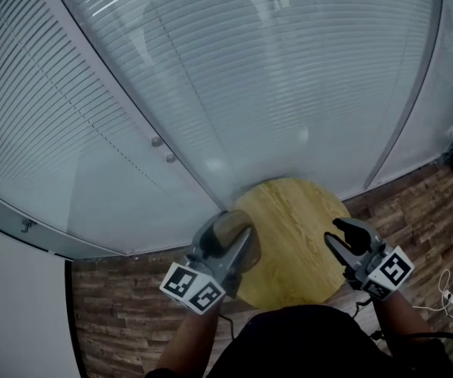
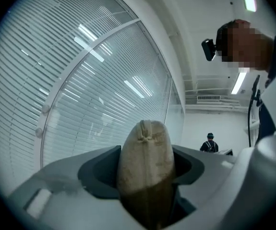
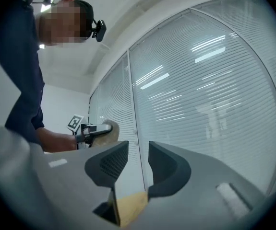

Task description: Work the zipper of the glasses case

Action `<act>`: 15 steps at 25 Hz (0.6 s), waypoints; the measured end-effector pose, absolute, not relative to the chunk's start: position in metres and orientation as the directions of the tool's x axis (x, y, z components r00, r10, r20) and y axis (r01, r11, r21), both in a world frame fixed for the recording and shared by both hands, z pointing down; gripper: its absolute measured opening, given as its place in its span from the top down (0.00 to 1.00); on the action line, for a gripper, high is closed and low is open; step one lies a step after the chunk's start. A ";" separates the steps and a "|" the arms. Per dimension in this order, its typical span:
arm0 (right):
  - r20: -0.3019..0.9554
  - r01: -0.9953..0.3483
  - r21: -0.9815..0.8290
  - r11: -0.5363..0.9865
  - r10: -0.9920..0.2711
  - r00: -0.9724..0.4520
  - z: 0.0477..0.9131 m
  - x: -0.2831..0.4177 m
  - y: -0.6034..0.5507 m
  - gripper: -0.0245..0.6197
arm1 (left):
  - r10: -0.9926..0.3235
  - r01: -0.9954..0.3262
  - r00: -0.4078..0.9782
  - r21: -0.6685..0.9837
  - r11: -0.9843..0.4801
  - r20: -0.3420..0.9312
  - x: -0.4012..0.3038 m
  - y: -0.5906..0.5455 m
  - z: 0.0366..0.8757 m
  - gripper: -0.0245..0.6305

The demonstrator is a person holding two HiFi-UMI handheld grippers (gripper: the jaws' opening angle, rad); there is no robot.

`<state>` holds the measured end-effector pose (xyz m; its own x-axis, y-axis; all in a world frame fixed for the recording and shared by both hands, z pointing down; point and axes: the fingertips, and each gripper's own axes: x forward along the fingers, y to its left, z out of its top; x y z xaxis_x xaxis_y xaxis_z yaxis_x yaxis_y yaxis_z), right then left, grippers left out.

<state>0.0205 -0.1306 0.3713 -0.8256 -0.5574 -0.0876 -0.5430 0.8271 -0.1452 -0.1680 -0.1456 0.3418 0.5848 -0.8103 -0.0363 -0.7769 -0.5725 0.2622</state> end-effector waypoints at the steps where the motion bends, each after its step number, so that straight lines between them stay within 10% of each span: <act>1: -0.081 -0.568 -0.151 0.809 -0.583 -0.809 0.374 0.028 -0.136 0.75 | -0.816 -0.791 0.577 0.236 -0.564 -0.017 -0.169 -0.145 0.347 0.51; 15: 0.090 -0.813 -0.287 0.506 -0.831 -0.549 0.428 0.095 -0.185 0.78 | -0.872 -0.877 0.480 0.080 -0.474 0.098 -0.189 -0.147 0.388 0.51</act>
<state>0.0951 -0.1853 0.4282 -0.5486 -0.8312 0.0904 -0.8135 0.5056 -0.2873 -0.1892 -0.1468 0.3885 0.4801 -0.8717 0.0978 -0.8769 -0.4740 0.0803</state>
